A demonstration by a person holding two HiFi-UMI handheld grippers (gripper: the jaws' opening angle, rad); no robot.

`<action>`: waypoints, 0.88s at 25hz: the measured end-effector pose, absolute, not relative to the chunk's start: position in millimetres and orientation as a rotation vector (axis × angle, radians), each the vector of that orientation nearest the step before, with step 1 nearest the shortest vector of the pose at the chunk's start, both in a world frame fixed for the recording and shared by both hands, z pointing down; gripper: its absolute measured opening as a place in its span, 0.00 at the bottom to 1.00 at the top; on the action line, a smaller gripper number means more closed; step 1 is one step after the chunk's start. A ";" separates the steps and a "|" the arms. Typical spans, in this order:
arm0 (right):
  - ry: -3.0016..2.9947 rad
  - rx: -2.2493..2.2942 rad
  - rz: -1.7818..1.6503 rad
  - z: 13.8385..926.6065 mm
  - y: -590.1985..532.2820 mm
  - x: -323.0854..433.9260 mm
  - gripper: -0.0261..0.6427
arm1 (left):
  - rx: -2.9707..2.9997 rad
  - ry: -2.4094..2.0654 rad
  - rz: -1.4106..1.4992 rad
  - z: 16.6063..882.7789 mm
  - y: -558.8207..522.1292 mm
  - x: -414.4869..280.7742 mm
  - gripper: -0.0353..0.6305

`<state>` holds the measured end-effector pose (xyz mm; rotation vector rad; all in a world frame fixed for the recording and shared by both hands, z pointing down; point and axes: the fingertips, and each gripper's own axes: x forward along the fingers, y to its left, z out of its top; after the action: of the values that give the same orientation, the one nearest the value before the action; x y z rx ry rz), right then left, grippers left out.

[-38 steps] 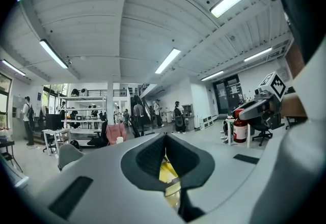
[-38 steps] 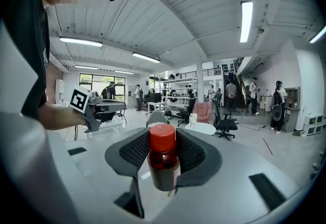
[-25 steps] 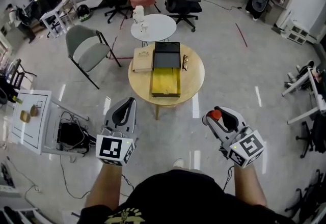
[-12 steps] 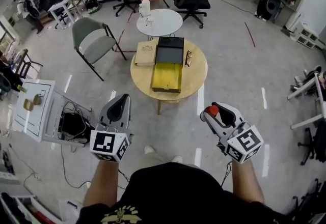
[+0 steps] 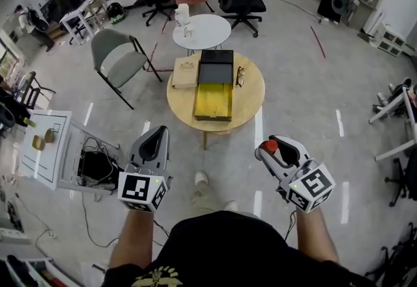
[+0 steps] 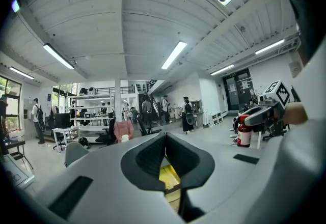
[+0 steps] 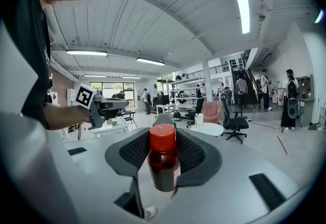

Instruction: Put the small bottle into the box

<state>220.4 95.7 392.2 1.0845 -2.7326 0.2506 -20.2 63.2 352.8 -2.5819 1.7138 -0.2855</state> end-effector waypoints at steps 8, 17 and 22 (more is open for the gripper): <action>-2.717 1.071 0.283 404.7 92.5 205.4 0.29 | -2.594 1.707 -0.318 364.3 61.8 -28.4 0.08; -2.696 1.057 0.288 411.8 76.3 189.4 0.29 | -2.593 1.699 -0.324 372.1 48.4 -41.4 0.08; -2.684 1.066 0.279 409.0 55.4 176.8 0.29 | -2.604 1.664 -0.327 374.8 25.8 -48.7 0.08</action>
<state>176.8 55.4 409.0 1.0663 -2.6836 0.2791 -48.7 25.8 374.8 -2.6043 1.6641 -0.3272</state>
